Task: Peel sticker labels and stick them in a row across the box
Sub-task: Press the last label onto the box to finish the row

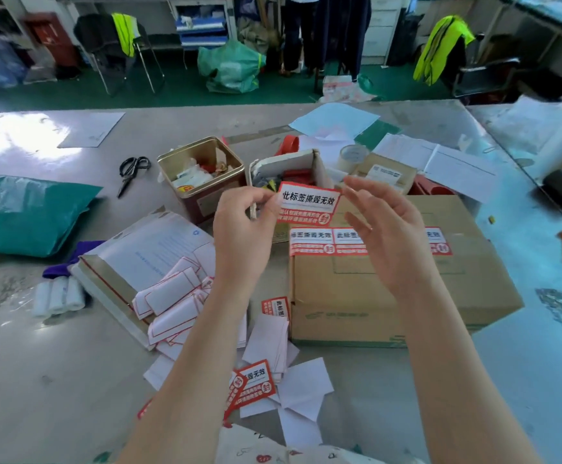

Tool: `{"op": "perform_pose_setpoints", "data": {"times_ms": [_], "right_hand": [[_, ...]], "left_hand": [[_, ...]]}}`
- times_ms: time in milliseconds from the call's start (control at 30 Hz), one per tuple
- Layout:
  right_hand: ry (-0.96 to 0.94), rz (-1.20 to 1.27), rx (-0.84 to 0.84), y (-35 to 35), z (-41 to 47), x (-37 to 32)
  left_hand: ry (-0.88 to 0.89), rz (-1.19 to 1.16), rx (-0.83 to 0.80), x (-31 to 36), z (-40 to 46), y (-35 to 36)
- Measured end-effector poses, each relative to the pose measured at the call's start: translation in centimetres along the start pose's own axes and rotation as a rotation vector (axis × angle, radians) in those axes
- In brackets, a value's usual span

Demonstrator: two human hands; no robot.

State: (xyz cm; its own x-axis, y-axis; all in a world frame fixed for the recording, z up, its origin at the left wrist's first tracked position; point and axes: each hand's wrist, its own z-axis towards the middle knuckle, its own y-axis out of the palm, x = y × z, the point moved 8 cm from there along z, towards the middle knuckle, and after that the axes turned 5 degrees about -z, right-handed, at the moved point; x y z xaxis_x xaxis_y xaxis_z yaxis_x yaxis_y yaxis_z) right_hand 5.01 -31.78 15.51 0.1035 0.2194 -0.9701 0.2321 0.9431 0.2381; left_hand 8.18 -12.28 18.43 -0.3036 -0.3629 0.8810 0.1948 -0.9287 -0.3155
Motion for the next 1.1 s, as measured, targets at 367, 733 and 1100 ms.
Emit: {"op": "perform_pose_setpoints", "data": {"times_ms": [367, 733, 1100], "right_hand": [[0.016, -0.099, 0.118, -9.2, -1.6, -1.9], [-0.005, -0.260, 0.257, -16.8, -1.6, -3.6], [-0.165, -0.751, 0.402, -22.0, 0.2, -3.5]], "left_hand": [[-0.598, -0.622, -0.166, 0.8, -4.6, 11.2], [-0.518, -0.522, -0.150, 2.9, -6.6, 18.3], [-0.446, -0.371, -0.084, 3.2, -6.9, 22.9]]}}
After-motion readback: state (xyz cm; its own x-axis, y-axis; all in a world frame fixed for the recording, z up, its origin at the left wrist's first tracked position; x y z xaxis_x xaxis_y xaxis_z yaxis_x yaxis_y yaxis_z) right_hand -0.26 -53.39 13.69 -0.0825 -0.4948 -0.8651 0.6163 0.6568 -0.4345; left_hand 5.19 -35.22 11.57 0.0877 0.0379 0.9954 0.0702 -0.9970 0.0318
